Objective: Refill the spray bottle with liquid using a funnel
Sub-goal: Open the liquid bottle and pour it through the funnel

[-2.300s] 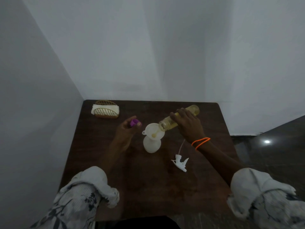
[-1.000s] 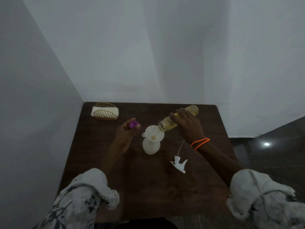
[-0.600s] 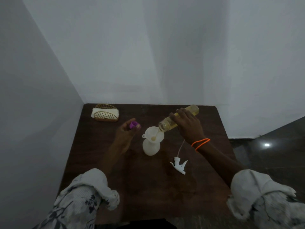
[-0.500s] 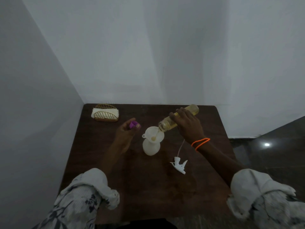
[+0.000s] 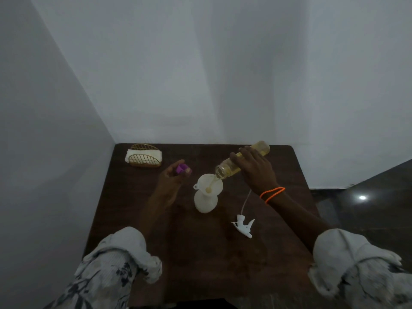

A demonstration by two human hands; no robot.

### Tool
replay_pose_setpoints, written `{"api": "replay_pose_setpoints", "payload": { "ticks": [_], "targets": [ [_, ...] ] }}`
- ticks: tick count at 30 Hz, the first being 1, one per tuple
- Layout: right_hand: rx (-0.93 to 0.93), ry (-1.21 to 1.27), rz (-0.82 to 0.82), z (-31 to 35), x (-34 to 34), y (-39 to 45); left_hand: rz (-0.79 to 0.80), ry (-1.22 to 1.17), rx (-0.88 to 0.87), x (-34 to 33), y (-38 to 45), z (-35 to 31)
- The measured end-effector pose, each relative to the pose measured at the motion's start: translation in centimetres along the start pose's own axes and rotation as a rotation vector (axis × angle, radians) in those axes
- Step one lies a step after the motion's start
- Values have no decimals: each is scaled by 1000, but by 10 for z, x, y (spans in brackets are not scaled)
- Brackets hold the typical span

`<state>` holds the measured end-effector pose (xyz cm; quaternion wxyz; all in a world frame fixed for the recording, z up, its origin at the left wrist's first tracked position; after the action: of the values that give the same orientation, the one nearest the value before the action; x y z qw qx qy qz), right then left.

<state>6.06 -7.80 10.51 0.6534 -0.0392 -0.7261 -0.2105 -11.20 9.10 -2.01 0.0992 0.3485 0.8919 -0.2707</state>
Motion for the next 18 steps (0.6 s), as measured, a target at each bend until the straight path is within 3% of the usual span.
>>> {"api": "replay_pose_setpoints", "payload": {
  "ticks": [18],
  "targets": [
    [20, -14, -18, -1, 5, 1, -13, -6, 10, -3, -6, 1]
  ]
}}
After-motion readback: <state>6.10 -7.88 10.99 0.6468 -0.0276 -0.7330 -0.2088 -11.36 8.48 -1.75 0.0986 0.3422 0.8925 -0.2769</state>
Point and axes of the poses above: each hand's wrist, its own y-axis towards the middle knuckle, its own x-axis out of the back of the hand, z = x × y, the point moved 10 cm from there along y, towards the middle knuckle, and after that the axes turned 2 degrees about -y, right-handed, at the moved point
